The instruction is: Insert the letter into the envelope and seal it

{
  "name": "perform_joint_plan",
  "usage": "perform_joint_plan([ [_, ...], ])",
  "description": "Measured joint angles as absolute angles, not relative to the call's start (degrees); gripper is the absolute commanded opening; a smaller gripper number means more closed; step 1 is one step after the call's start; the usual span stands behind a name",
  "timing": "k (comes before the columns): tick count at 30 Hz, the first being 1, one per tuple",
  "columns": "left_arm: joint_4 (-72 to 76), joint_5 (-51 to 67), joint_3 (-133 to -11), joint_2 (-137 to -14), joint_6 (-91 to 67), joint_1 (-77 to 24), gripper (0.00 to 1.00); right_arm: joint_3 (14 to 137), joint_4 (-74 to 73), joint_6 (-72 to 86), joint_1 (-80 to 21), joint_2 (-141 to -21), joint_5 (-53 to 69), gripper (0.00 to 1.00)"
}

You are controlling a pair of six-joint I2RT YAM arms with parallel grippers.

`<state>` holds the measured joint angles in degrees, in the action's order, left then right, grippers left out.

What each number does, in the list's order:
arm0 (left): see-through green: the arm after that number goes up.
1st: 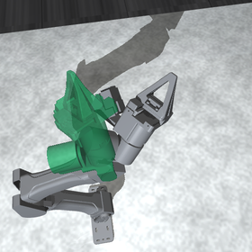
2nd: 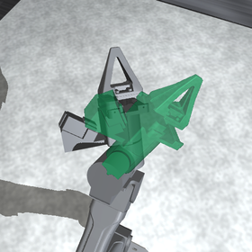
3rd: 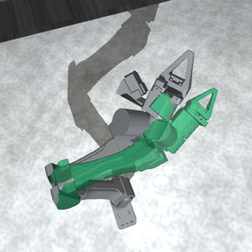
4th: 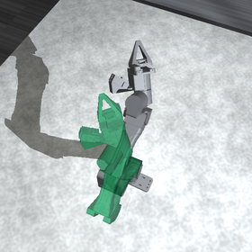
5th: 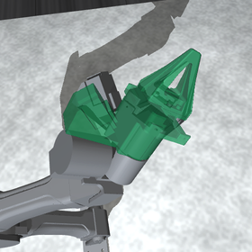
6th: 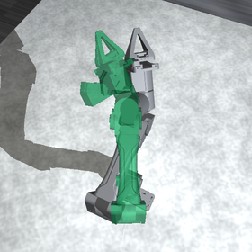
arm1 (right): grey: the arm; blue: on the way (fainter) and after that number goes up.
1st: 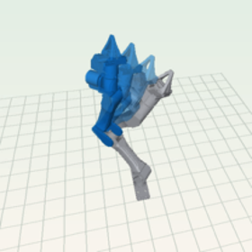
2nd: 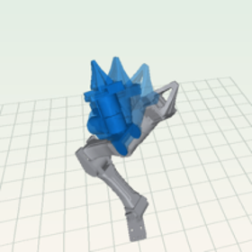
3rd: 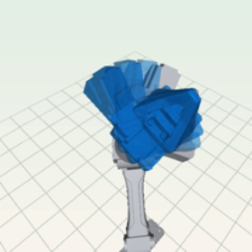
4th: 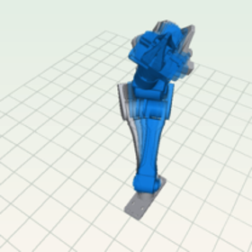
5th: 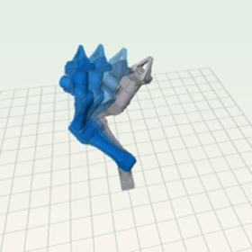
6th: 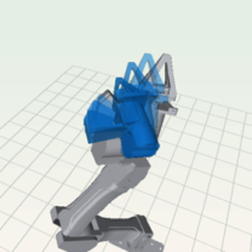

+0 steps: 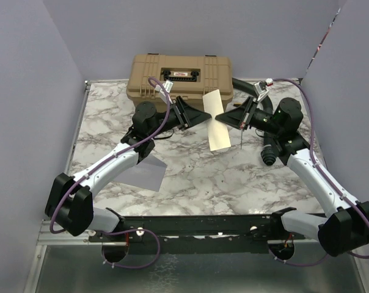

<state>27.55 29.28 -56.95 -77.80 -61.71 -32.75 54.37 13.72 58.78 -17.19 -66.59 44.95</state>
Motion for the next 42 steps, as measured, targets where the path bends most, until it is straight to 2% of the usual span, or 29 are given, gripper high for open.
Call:
perform_joint_plan([
  [3, 27.83, 29.23, -56.12, -78.35, -62.81, -33.15, 0.54, 54.37, 13.69, 59.18, -17.19, -66.17, 45.25, 0.01],
  [11, 30.63, 29.02, -54.68, -78.24, -68.05, -33.15, 0.55, 54.22, 16.01, 62.43, -17.19, -65.65, 45.34, 0.01],
  [22, 38.17, 28.53, -53.54, -78.11, -76.6, -34.7, 0.44, 51.2, 21.89, 67.94, -17.19, -64.95, 47.46, 0.01],
  [32, 40.58, 27.22, -53.54, -78.13, -78.96, -35.27, 0.19, 51.22, 18.59, 65.93, -17.19, -64.95, 48.1, 0.01],
  [35, 40.77, 26.81, -53.54, -78.3, -79.29, -35.27, 0.07, 51.77, 16.16, 64.49, -17.19, -64.97, 48.1, 0.01],
  [37, 40.77, 26.55, -53.54, -78.63, -79.4, -35.27, 0.0, 53.06, 13.61, 62.92, -17.19, -64.99, 48.07, 0.13],
  [42, 40.6, 25.45, -53.49, -78.87, -79.46, -35.27, 0.0, 58.67, 5.08, 57.14, -17.19, -64.99, 47.99, 0.57],
])
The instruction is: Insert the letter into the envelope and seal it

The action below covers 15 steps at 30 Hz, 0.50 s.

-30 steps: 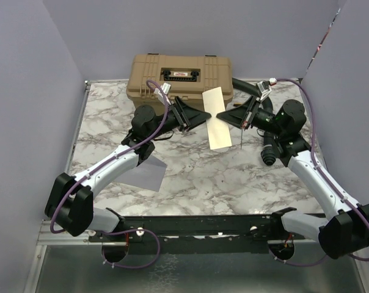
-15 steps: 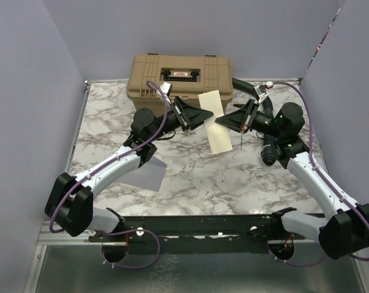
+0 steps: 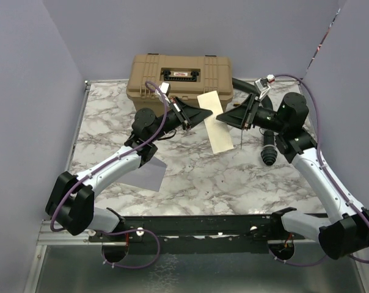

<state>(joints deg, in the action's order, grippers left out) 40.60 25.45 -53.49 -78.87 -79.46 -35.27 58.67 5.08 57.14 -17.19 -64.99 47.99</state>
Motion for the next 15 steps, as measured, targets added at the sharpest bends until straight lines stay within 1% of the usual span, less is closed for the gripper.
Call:
perform_joint_plan([
  [2, 39.92, 24.03, -53.36, -78.56, -79.4, -35.27, 0.0, 61.04, 2.07, 54.89, -17.19, -64.9, 48.07, 0.74],
  [3, 39.33, 23.46, -53.23, -78.17, -79.35, -35.24, 0.0, 61.95, 0.97, 53.74, -17.19, -64.69, 48.01, 0.8],
  [4, 38.59, 22.7, -53.08, -77.56, -79.22, -35.22, 0.0, 62.61, -0.36, 52.4, -17.19, -64.2, 47.99, 0.84],
  [9, 37.34, 21.65, -53.04, -75.2, -79.2, -35.2, 0.0, 64.31, -6.68, 46.3, -17.19, -61.43, 46.06, 0.94],
  [15, 37.01, 24.18, -53.93, -75.22, -78.32, -35.2, 0.0, 64.05, -4.16, 44.07, -17.19, -63.72, 48.58, 0.95],
])
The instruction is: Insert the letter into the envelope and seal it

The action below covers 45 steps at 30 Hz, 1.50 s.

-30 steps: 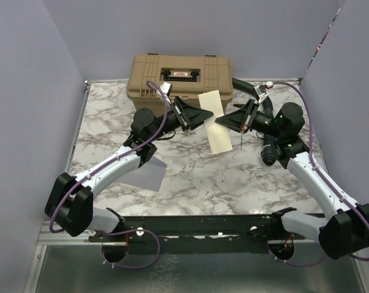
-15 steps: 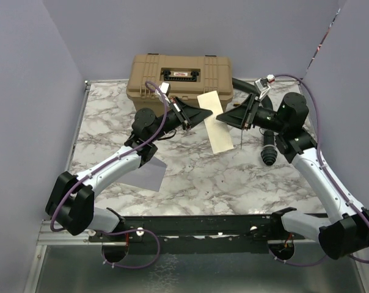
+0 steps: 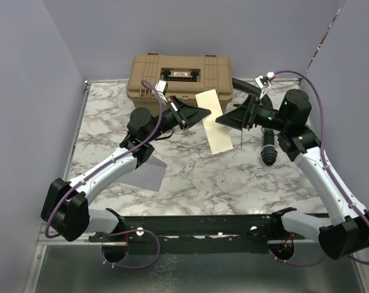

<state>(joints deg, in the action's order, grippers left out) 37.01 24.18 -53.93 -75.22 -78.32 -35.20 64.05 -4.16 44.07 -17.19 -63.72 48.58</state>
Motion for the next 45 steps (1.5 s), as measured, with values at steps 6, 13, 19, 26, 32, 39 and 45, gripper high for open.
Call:
perform_joint_plan([
  [6, 36.91, 27.88, -56.95, -76.79, -76.88, -35.22, 0.0, 62.87, 2.83, 47.37, -17.19, -67.99, 55.92, 0.74],
  [13, 36.93, 28.53, -58.61, -77.58, -74.87, -35.22, 0.0, 60.34, 12.69, 55.27, -17.19, -68.01, 61.21, 0.2],
  [19, 36.95, 28.53, -58.61, -77.58, -72.01, -35.22, 0.63, 59.68, 13.52, 57.21, -17.19, -68.01, 61.17, 0.01],
  [26, 26.57, 21.96, -57.78, -74.22, -66.74, -35.11, 0.89, 60.95, 1.3, 49.32, -17.28, -67.99, 52.69, 0.01],
  [32, 3.09, 6.24, -56.73, -70.37, -64.9, -34.94, 0.99, 59.37, -11.92, 39.66, -17.3, -67.31, 36.36, 0.0],
  [39, -20.97, -12.1, -47.57, -69.78, -65.8, -29.41, 0.99, 55.51, -18.68, 35.44, -17.3, -65.06, 28.05, 0.01],
  [45, -26.17, -11.07, -40.86, -74.96, -64.12, -7.2, 0.99, 55.61, -21.15, 34.39, -17.3, -63.61, 25.78, 0.01],
])
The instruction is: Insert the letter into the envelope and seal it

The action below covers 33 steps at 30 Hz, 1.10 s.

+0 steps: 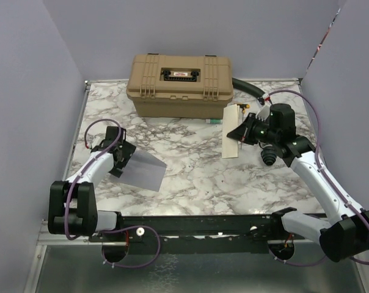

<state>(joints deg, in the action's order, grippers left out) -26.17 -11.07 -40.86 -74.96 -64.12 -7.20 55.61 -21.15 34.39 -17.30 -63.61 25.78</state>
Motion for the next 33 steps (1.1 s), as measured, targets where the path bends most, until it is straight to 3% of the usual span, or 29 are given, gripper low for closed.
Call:
perform_joint_plan([
  [5, -29.5, -12.82, -40.03, -76.12, -63.16, -2.31, 0.99, 55.99, -23.16, 32.93, -17.3, -63.4, 23.7, 0.01],
  [19, -35.18, -18.68, -44.95, -84.2, -59.18, -2.42, 0.99, 55.29, -23.75, 32.53, -17.3, -63.09, 22.79, 0.01],
  [33, -32.77, -19.14, -51.0, -92.16, -52.27, -25.15, 0.98, 46.54, -20.43, 34.28, -17.3, -64.12, 25.34, 0.01],
])
